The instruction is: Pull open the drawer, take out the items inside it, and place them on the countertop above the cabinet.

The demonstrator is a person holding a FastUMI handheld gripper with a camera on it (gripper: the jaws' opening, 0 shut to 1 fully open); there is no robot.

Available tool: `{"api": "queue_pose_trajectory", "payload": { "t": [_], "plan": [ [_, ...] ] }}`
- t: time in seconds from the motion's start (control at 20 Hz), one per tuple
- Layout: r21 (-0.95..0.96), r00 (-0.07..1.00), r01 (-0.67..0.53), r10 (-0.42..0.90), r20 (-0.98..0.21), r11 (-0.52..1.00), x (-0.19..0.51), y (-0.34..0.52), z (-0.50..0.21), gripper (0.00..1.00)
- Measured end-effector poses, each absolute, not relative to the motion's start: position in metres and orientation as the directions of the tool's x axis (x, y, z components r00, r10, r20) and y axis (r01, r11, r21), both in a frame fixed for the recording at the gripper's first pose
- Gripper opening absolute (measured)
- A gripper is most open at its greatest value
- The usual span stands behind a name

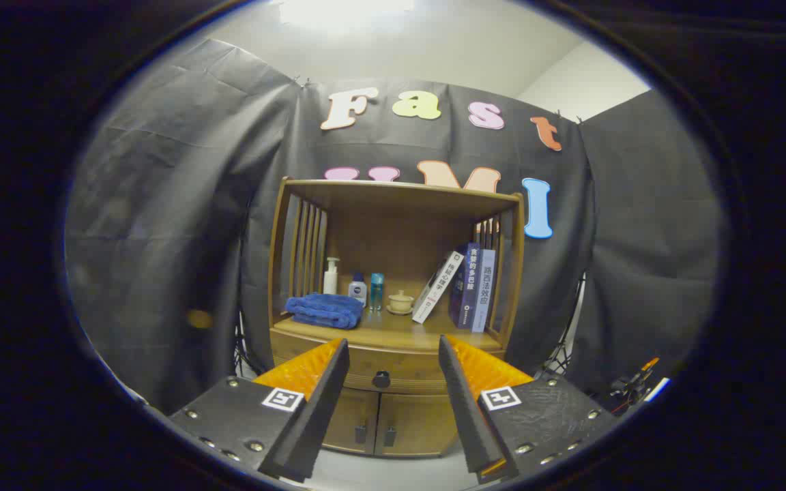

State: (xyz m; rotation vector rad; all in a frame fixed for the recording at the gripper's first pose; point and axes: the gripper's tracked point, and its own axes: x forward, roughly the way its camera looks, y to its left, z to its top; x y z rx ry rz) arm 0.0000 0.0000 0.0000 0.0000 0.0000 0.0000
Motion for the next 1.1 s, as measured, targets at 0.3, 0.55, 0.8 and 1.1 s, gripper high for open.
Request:
{"api": "queue_pose_trajectory", "payload": {
  "t": [0.3,0.55,0.8,1.1],
  "plan": [
    [0.009,1.000,0.002,-0.002,-0.016,1.000,0.004,0.003,-0.004,0.80],
    [-0.008,1.000,-0.005,0.005,0.001,1.000,0.005,0.005,0.005,0.80],
    [-0.007,0.999,-0.002,0.002,0.034,1.000,0.003,0.004,0.014,0.80],
    [0.011,0.998,0.012,-0.012,0.056,1.000,0.018,0.003,0.012,0.80]
  ]
}}
